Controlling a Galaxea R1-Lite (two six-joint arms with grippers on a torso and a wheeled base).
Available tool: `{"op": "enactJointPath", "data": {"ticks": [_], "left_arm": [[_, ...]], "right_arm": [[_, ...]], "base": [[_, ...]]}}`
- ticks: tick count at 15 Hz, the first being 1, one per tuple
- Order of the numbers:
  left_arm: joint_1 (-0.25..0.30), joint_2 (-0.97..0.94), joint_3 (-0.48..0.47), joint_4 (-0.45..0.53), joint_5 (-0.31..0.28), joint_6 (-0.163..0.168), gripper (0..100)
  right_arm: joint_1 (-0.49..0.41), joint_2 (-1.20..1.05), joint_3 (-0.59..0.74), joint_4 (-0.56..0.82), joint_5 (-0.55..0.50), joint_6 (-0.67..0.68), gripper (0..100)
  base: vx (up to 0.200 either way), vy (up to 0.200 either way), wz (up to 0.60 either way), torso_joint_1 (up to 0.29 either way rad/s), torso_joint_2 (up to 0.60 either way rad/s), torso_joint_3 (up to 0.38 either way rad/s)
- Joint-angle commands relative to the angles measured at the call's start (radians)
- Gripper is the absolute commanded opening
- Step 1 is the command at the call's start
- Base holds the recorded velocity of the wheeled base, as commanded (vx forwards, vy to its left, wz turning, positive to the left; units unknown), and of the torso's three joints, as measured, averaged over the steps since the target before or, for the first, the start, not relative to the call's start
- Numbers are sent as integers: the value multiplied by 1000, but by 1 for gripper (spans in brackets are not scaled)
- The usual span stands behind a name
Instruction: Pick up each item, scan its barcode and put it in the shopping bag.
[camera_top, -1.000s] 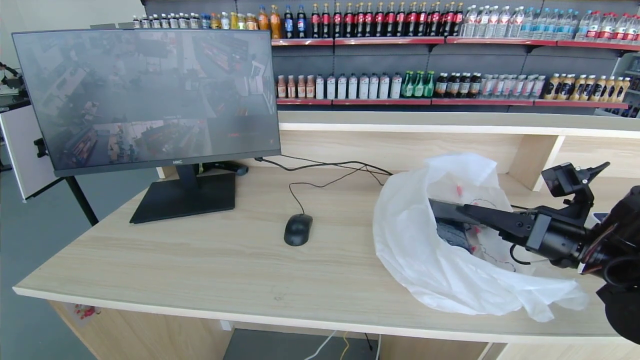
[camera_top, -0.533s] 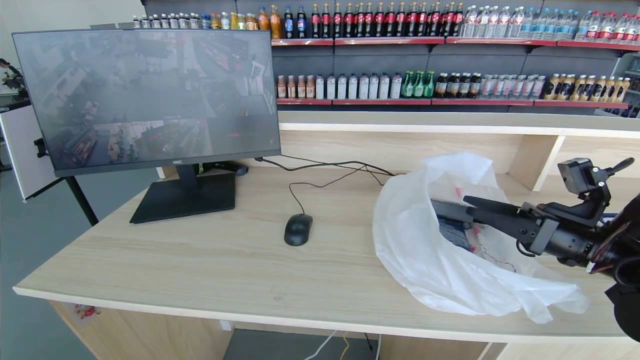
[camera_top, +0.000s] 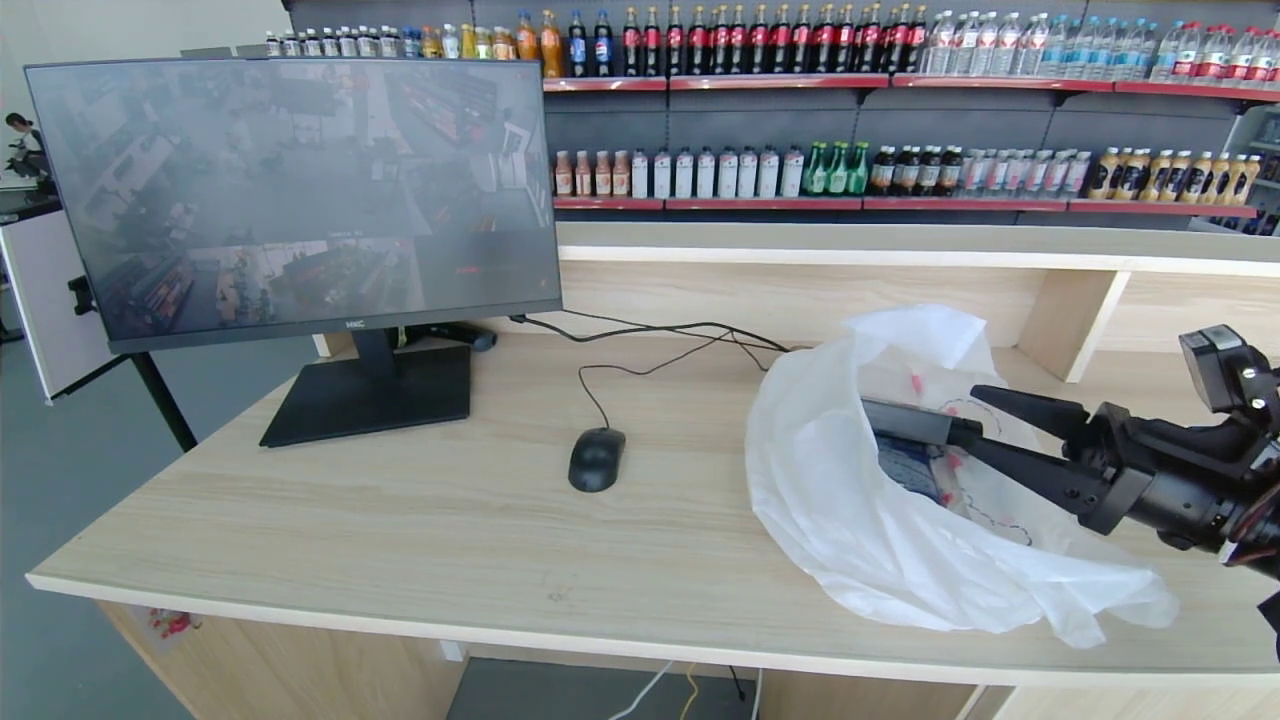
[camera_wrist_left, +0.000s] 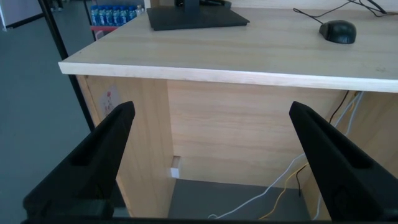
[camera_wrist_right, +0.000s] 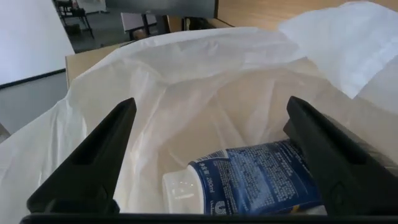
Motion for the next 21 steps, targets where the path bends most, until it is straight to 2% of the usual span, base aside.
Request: {"op": "enactJointPath", "data": {"ticks": [1, 3, 6, 8, 9, 10, 11, 12, 13, 17, 21], "left_arm": [[0, 0, 0, 0, -1, -8, 100], [0, 0, 0, 0, 0, -20, 100], [0, 0, 0, 0, 0, -22, 100], [0, 0, 0, 0, 0, -23, 100], [0, 0, 0, 0, 0, -23, 100], [0, 0, 0, 0, 0, -23, 100], [0, 0, 0, 0, 0, -23, 100], [0, 0, 0, 0, 0, -23, 100], [0, 0, 0, 0, 0, -23, 100], [0, 0, 0, 0, 0, -25, 100], [0, 0, 0, 0, 0, -25, 100]], "right_arm": [[-13, -80, 70, -1, -67, -12, 100], [-13, -82, 55, -1, -182, -66, 100], [-12, -117, 73, -1, -223, -204, 100], [18, -151, 85, -1, -335, -261, 100], [47, -167, 98, -1, -449, -264, 100], [58, -178, 101, -1, -504, -265, 100], [97, -207, 117, -1, -699, -276, 100], [119, -233, 145, -1, -783, -278, 100], [134, -249, 164, -1, -817, -284, 100], [148, -290, 197, -1, -824, -324, 100], [145, -286, 190, -1, -824, -318, 100]], "base": [[0, 0, 0, 0, 0, 0], [0, 0, 0, 0, 0, 0], [0, 0, 0, 0, 0, 0], [0, 0, 0, 0, 0, 0], [0, 0, 0, 0, 0, 0], [0, 0, 0, 0, 0, 0], [0, 0, 0, 0, 0, 0], [0, 0, 0, 0, 0, 0], [0, 0, 0, 0, 0, 0], [0, 0, 0, 0, 0, 0], [-200, 0, 0, 8, 4, -1]]}}
